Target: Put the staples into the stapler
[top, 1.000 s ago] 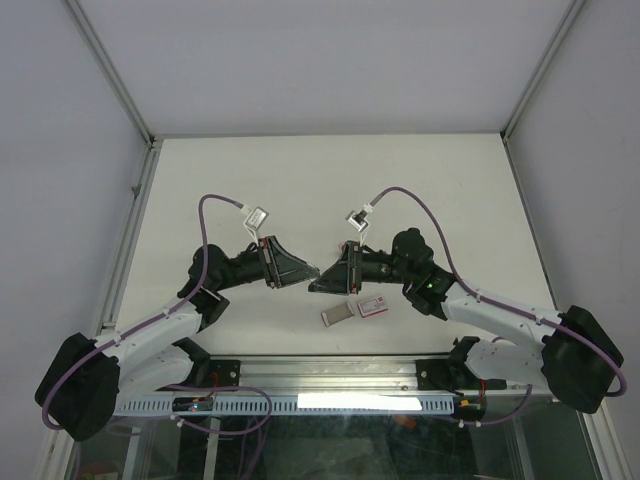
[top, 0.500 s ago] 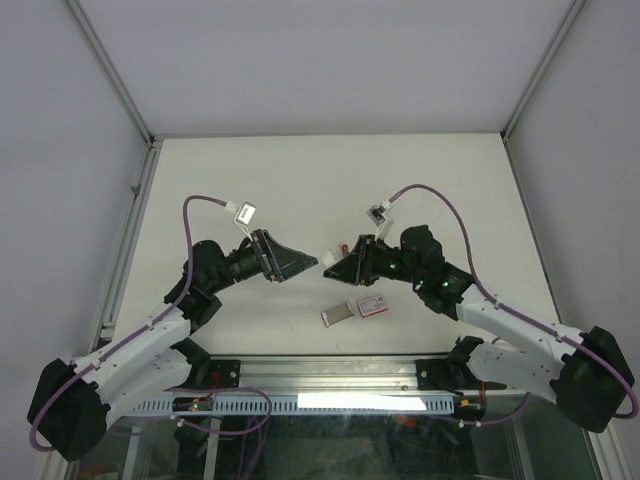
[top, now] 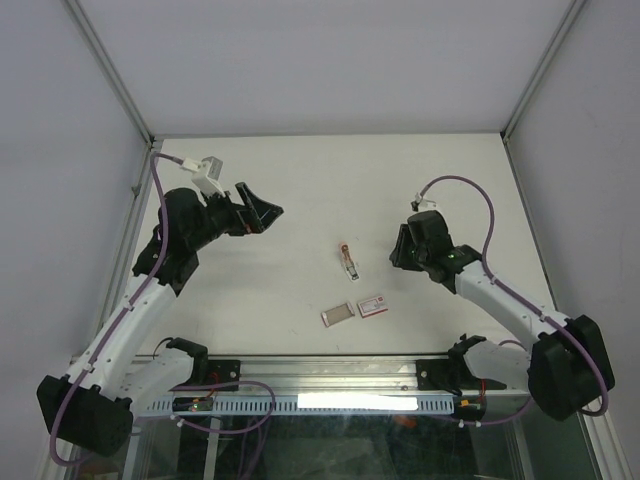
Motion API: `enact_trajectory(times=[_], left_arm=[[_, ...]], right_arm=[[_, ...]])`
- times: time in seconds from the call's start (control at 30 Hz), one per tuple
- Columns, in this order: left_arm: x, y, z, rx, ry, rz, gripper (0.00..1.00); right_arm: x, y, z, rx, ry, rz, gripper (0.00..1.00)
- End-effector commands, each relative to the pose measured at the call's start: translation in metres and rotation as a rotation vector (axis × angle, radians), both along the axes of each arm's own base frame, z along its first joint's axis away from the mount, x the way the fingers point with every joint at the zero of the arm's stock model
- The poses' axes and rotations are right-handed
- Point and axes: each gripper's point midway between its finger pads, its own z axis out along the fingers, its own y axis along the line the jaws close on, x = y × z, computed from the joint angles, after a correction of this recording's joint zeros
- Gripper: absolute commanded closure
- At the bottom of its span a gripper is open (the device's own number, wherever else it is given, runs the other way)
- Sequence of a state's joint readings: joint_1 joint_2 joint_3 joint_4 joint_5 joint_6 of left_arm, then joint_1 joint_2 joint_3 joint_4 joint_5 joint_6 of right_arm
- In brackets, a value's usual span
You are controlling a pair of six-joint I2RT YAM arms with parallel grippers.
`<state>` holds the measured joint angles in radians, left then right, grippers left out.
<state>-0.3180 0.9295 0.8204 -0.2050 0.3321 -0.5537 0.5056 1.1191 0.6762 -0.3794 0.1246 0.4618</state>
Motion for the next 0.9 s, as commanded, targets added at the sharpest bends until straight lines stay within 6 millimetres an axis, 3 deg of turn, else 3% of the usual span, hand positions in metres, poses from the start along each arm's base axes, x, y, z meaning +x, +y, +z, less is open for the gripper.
enact_trajectory(times=[0.0, 0.27, 0.53, 0.6, 0.87], left_arm=[[0.011, 0.015, 0.020, 0.117, -0.099, 0.037, 0.01], [0.023, 0.028, 0.005, 0.206, -0.105, 0.094, 0.01], [0.026, 0.032, -0.009, 0.236, -0.085, 0.109, 0.01], [0.026, 0.031, -0.010, 0.236, -0.083, 0.108, 0.01], [0.026, 0.032, -0.013, 0.240, -0.081, 0.111, 0.01]], right_arm=[[0.022, -0.027, -0.002, -0.120, -0.050, -0.074, 1.00], [0.035, -0.037, -0.026, -0.144, 0.025, -0.109, 1.00], [0.037, -0.044, -0.037, -0.160, 0.083, -0.153, 0.63], [0.037, -0.046, -0.038, -0.161, 0.087, -0.160, 0.50], [0.037, -0.049, -0.031, -0.155, 0.076, -0.172, 0.30]])
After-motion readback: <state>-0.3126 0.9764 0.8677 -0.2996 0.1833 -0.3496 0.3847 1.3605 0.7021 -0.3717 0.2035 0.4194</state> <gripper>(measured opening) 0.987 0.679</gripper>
